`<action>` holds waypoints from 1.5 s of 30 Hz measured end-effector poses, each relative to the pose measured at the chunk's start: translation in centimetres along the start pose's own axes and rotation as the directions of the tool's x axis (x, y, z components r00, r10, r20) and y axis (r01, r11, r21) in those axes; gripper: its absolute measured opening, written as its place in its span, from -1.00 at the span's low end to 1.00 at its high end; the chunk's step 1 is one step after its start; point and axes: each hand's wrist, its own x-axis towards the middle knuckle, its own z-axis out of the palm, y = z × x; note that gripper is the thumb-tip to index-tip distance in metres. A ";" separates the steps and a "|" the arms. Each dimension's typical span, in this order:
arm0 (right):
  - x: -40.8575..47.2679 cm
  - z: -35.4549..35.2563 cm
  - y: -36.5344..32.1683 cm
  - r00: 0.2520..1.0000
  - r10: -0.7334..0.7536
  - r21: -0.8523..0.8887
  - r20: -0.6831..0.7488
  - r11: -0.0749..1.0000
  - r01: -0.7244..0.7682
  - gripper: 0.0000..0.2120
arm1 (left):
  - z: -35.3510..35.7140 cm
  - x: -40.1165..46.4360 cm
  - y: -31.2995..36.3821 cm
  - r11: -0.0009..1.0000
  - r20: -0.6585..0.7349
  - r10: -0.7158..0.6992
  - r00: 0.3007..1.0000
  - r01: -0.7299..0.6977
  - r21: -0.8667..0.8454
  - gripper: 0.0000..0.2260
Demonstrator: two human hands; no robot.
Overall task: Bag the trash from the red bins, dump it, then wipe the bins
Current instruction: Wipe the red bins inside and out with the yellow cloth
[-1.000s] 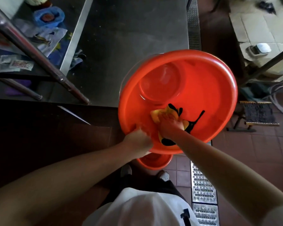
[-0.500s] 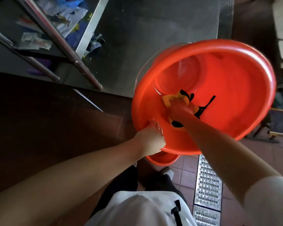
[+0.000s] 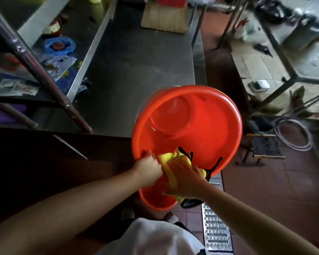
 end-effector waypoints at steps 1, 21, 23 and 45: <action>-0.2 0.0 0.1 0.999 -0.020 -0.072 -0.027 0.997 0.018 0.10 | -0.1 0.0 -0.2 1.000 -0.012 0.005 1.000 -0.005 0.007 -0.67; -3.0 -1.8 2.2 0.919 -0.235 -0.536 -0.316 0.844 0.032 -0.58 | -2.1 -1.9 -0.8 0.983 0.070 -0.183 0.981 0.183 0.013 -0.12; -2.8 -1.8 2.3 0.904 -0.244 -0.503 -0.352 0.863 0.037 -0.61 | -1.3 -0.4 1.6 0.964 0.023 -0.229 0.973 0.230 -0.133 -0.06; 6.1 -0.5 3.1 0.967 0.255 -0.135 -0.024 0.957 -0.256 -0.47 | 2.4 1.3 2.6 0.982 -0.063 -0.159 0.985 0.151 -0.118 -0.43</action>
